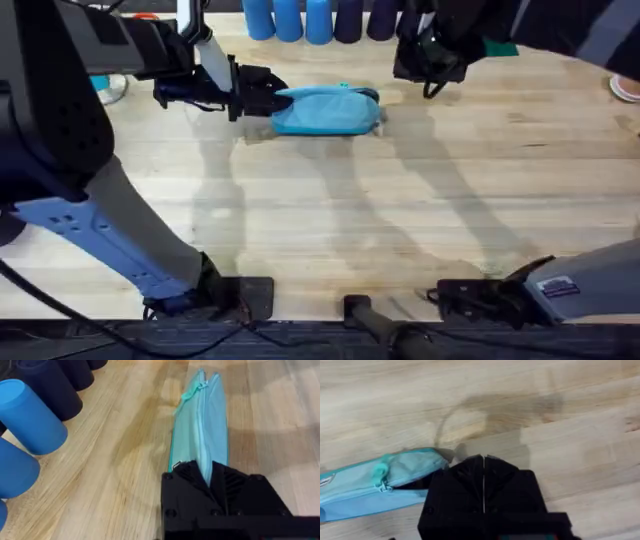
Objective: Unzip the bag, pick up the pens from the table one at a time and place them inside, then zip the bag closed.
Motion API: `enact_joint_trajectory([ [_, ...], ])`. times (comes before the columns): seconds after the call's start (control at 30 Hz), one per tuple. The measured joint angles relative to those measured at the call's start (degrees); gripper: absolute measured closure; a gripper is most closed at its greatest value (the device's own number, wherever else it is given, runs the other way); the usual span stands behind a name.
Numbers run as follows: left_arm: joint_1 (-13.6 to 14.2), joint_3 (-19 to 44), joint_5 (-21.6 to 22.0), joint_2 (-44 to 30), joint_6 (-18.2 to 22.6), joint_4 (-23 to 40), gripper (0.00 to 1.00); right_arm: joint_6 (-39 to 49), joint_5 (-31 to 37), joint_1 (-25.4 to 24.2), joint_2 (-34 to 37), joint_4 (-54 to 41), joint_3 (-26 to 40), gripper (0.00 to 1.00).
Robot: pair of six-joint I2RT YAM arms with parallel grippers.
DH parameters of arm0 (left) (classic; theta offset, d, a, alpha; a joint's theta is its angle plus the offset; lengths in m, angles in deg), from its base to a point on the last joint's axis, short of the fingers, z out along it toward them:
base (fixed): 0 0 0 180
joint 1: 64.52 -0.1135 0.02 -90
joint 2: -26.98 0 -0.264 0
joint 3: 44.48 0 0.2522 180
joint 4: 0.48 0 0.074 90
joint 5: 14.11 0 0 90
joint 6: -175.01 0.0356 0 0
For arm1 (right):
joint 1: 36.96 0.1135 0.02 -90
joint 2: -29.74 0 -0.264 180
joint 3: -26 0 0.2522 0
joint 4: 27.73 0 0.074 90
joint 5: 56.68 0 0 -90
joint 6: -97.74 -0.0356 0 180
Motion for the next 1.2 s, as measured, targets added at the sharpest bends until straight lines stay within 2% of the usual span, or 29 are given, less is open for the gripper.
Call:
enact_joint_trajectory([
  [0.43,0.0,0.0,0.0,0.0,0.0,0.0,0.957,0.0,0.4,0.0,-0.3,-0.6,0.0,0.969],
  [0.63,0.0,0.0,0.0,0.0,0.0,0.0,0.957,0.0,0.4,0.0,-4.0,-0.6,0.0,0.944],
  [0.67,0.0,0.0,0.0,0.0,0.0,0.0,0.957,0.1,0.4,0.0,-4.9,-0.6,0.0,0.887],
  [0.73,0.0,0.0,0.0,0.0,0.0,0.0,0.957,1.0,0.4,0.0,-6.5,-0.6,0.0,0.673],
  [0.87,0.0,0.0,0.0,0.0,0.0,0.0,0.957,2.9,0.4,0.0,-9.0,-1.2,0.0,0.088],
  [0.9,0.0,0.0,0.0,0.0,0.0,0.0,0.957,3.4,0.4,0.0,-9.5,-1.7,0.0,0.025],
  [1.2,0.0,0.0,0.0,0.0,0.0,0.0,0.957,4.3,-0.6,0.0,-10.4,-3.5,0.0,0.004],
])
